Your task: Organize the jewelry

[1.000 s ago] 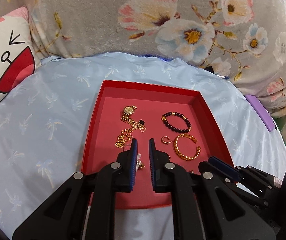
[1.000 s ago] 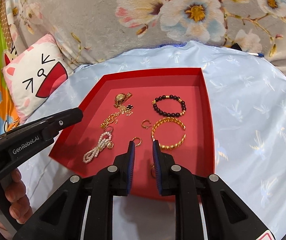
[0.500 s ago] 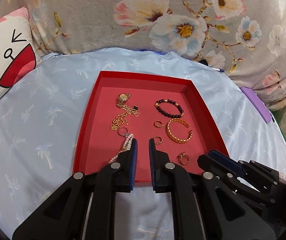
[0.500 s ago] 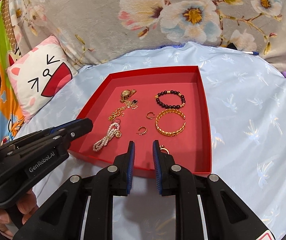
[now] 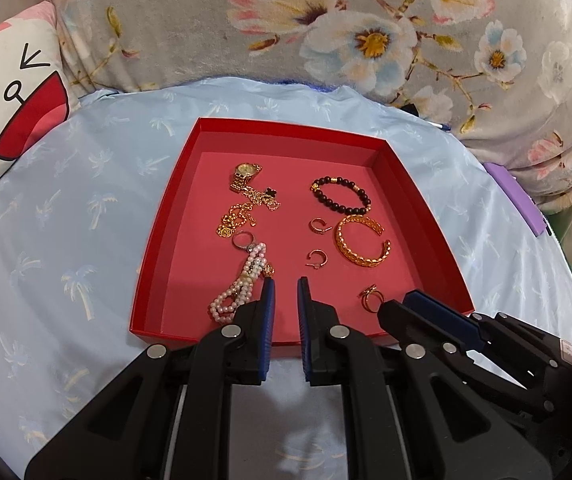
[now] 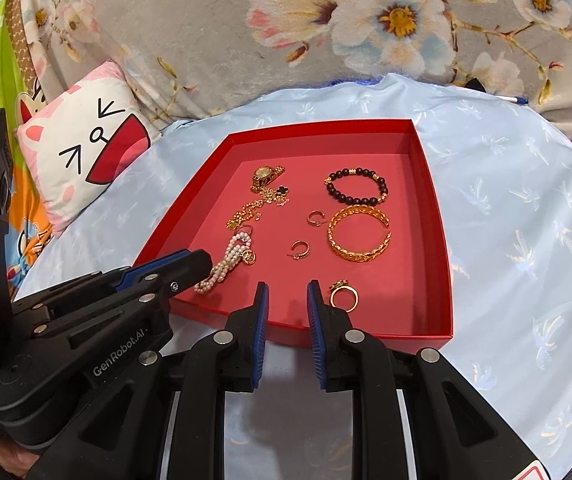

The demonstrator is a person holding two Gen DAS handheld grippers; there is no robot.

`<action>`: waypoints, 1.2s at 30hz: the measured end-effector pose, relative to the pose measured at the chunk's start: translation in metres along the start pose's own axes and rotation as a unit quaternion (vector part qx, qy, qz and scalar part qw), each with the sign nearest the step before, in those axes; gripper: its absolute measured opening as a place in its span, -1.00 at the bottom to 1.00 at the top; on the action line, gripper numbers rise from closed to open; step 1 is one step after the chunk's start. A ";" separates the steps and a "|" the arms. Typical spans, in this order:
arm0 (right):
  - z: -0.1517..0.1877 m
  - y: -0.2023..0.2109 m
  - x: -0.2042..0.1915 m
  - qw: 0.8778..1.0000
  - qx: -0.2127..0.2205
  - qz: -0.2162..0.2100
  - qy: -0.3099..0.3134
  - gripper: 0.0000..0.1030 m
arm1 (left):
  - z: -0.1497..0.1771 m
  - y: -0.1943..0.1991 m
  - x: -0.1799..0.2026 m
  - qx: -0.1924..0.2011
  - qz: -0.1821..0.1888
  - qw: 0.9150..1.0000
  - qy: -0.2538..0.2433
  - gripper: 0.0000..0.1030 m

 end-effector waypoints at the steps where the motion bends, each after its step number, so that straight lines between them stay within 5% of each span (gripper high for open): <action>1: 0.000 0.000 0.000 1.000 -0.001 -0.001 0.000 -0.62 | 0.001 -0.001 -0.001 -0.001 0.000 1.000 0.001 -0.80; 11: 0.007 0.005 0.016 1.000 0.002 0.015 -0.007 -0.60 | 0.006 0.007 -0.021 0.003 -0.011 1.000 0.014 -0.80; 14: 0.008 0.012 0.022 1.000 0.009 0.029 -0.007 -0.32 | 0.011 0.008 -0.028 0.001 -0.016 1.000 0.017 -0.80; 36: 0.009 0.015 0.037 0.999 0.012 0.046 -0.004 -0.28 | 0.021 0.008 -0.022 0.004 -0.017 1.000 0.010 -0.78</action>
Point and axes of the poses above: each gripper's, at about its wrist camera, not at the fingertips, and y roughly against the way its jaws point, x to its right, z to its underside, the point moved 8 cm from there along -y, roughly the way its jaws point
